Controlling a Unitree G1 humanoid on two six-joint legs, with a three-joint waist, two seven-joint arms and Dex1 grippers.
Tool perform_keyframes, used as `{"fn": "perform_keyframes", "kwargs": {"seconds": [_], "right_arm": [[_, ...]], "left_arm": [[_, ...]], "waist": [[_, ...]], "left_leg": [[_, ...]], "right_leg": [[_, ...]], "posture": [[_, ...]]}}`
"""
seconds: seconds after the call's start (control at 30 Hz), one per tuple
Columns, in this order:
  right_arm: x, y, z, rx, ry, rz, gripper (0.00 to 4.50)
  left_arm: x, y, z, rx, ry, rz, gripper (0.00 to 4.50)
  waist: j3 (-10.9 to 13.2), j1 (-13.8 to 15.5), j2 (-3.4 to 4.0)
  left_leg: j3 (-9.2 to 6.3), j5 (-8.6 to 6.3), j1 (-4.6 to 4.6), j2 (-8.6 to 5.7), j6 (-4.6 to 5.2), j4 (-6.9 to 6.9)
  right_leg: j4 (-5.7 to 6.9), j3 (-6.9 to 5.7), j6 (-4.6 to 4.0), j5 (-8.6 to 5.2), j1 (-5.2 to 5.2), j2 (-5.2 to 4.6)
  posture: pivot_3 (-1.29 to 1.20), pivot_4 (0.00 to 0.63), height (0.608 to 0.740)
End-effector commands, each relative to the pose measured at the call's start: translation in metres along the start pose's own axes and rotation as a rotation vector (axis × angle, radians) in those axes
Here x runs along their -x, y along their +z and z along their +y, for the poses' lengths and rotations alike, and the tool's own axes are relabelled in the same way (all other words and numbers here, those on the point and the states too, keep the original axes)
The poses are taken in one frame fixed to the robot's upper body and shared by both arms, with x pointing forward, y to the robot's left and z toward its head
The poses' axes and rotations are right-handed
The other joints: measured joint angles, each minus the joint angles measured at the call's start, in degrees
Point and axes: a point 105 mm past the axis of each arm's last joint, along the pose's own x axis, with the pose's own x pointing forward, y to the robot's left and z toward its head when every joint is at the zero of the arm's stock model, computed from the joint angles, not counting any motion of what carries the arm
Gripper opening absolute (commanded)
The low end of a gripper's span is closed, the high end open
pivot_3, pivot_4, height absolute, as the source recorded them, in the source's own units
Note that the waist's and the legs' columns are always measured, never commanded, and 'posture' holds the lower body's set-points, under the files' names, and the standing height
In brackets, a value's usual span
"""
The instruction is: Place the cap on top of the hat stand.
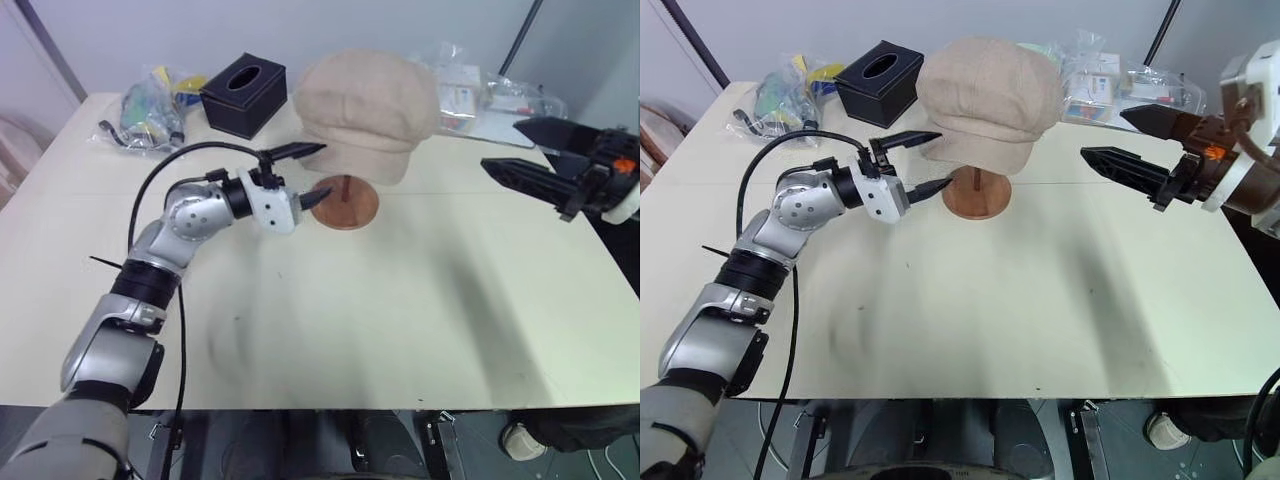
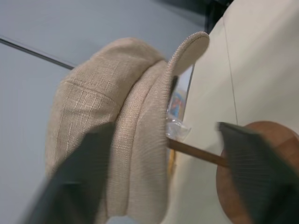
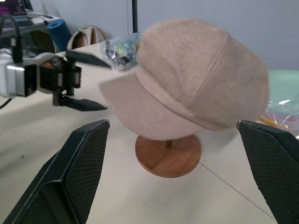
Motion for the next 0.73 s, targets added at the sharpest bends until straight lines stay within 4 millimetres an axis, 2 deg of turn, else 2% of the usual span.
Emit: {"fn": "perform_keyframes", "kwargs": {"seconds": [0.03,0.13,0.23,0.37,0.47,0.57,0.67,0.73], "right_arm": [[0.002,0.007,-0.003,0.037,-0.012,-0.025,4.5],[0.003,0.0,-0.006,0.031,-0.009,-0.003,4.5],[0.005,-0.004,-0.013,0.014,-0.002,0.014,4.5],[0.007,-0.008,-0.021,-0.007,0.033,0.038,4.5],[0.007,-0.009,-0.03,-0.021,0.045,0.048,4.5],[0.005,-0.008,-0.041,-0.035,0.052,0.046,4.5],[0.002,-0.004,-0.047,-0.039,0.063,0.035,4.5],[-0.002,-0.002,-0.048,-0.036,0.078,0.021,4.5]], "left_arm": [[0.023,0.003,0.018,0.048,0.056,0.04,4.19],[0.053,-0.005,0.024,0.266,0.094,0.154,4.19],[0.096,-0.013,0.039,0.637,0.132,0.274,4.19],[0.152,-0.002,0.078,0.986,0.15,0.303,4.19],[0.183,0.008,0.11,1.086,0.204,0.275,4.19],[0.208,0.018,0.141,1.089,0.26,0.261,4.19],[0.217,0.028,0.158,1.074,0.272,0.245,4.19],[0.216,0.03,0.157,1.057,0.246,0.265,4.19]], "waist": [[0.0,0.0,0.0],[0.01,-0.08,0.02],[0.05,-0.04,0.01],[0.13,-0.27,0.04],[0.15,-0.28,0.08],[0.15,-0.17,0.09],[0.19,-0.34,0.08],[0.19,-0.33,0.08]], "left_leg": [[-0.01,0.0,0.0,0.0,0.0,0.0],[-0.01,0.0,0.0,0.06,0.0,0.0],[-0.01,0.0,-0.01,0.1,0.0,0.0],[-0.02,0.0,-0.01,0.13,0.0,0.01],[0.02,-0.01,-0.01,0.09,0.01,0.01],[0.02,-0.01,0.01,0.08,0.0,-0.03],[0.09,-0.01,-0.03,0.07,0.0,-0.05],[0.11,-0.01,-0.03,0.08,0.0,-0.12]], "right_leg": [[0.0,0.0,0.0,0.0,-0.01,0.0],[0.04,0.0,0.0,0.0,-0.03,0.0],[0.08,0.0,-0.01,0.0,-0.05,-0.01],[0.09,-0.02,-0.02,-0.02,-0.08,0.02],[0.06,-0.03,-0.02,-0.04,-0.09,0.02],[0.02,-0.03,-0.03,-0.06,-0.09,0.02],[0.0,-0.02,-0.04,-0.06,-0.18,0.03],[-0.01,-0.01,-0.04,-0.06,-0.21,0.02]], "posture": [[0.0,0.15,0.74],[0.0,0.15,0.74],[0.0,0.15,0.74],[0.0,0.15,0.74],[0.0,0.15,0.74],[0.0,0.15,0.74],[0.0,0.15,0.74],[0.0,0.15,0.74]]}}
